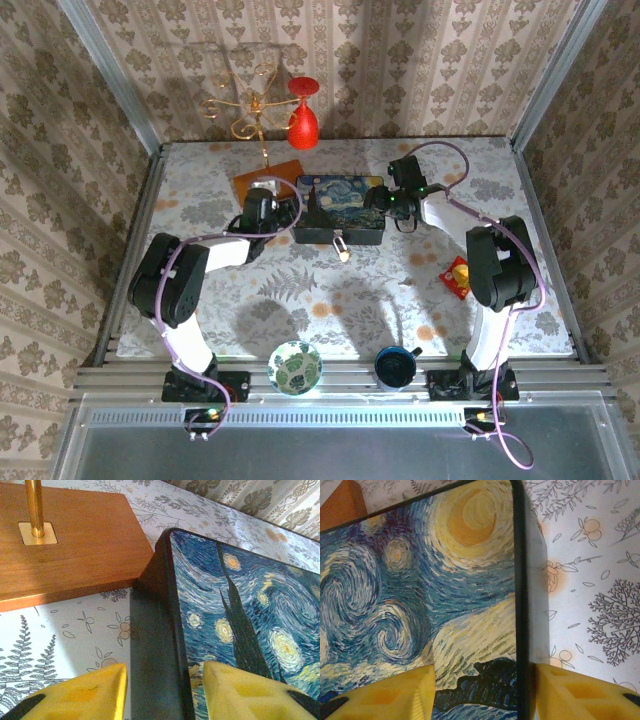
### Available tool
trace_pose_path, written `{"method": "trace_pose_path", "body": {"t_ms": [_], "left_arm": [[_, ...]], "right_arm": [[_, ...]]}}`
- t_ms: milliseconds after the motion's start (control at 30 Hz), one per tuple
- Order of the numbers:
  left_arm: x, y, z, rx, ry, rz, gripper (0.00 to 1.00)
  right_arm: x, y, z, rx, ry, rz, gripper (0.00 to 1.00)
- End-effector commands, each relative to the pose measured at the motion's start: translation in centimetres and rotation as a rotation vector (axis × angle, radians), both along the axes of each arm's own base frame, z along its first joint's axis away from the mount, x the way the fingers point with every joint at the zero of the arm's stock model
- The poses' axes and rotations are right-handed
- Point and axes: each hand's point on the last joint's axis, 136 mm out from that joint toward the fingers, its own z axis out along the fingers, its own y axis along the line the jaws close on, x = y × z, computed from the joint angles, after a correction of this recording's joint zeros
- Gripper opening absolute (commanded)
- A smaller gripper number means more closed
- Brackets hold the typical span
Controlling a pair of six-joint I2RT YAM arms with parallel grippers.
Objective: Unlock the padlock with the key
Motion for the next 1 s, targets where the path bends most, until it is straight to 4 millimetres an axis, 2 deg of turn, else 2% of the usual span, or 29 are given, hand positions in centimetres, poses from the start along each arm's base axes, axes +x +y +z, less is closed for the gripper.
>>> {"method": "trace_pose_path", "body": {"t_ms": [0, 200, 400, 533, 767, 867, 967], "left_arm": [[-1.6, -2.0, -0.2, -0.016, 0.002, -0.067, 0.39], [-4.0, -2.7, -0.8, -0.026, -0.003, -0.093, 0.32], [-6.6, -2.6, -0.9, -0.059, 0.002, -0.083, 0.29], [-8.1, -1.2, -0.7, -0.032, 0.000, -0.028, 0.31], [-9.9, 2.8, 0.7, 0.019, -0.027, 0.098, 0.35], [-10.2, 3.5, 0.5, 0.062, -0.018, 0.109, 0.36], [-10.2, 3.2, -0.1, 0.056, 0.000, 0.099, 0.36]], "right_arm": [[0.1, 1.8, 0.6, 0.045, -0.010, 0.064, 0.50], [-0.6, 3.7, 0.3, 0.061, 0.009, 0.129, 0.46], [-1.5, 5.5, 0.0, 0.068, 0.028, 0.183, 0.44], [-2.3, 7.0, -0.1, 0.076, 0.034, 0.217, 0.43], [-3.1, 10.6, -0.5, 0.089, 0.043, 0.293, 0.43], [-2.4, 11.5, -0.8, 0.093, 0.045, 0.302, 0.43], [-1.3, 12.2, -0.5, 0.101, 0.040, 0.310, 0.43]]}}
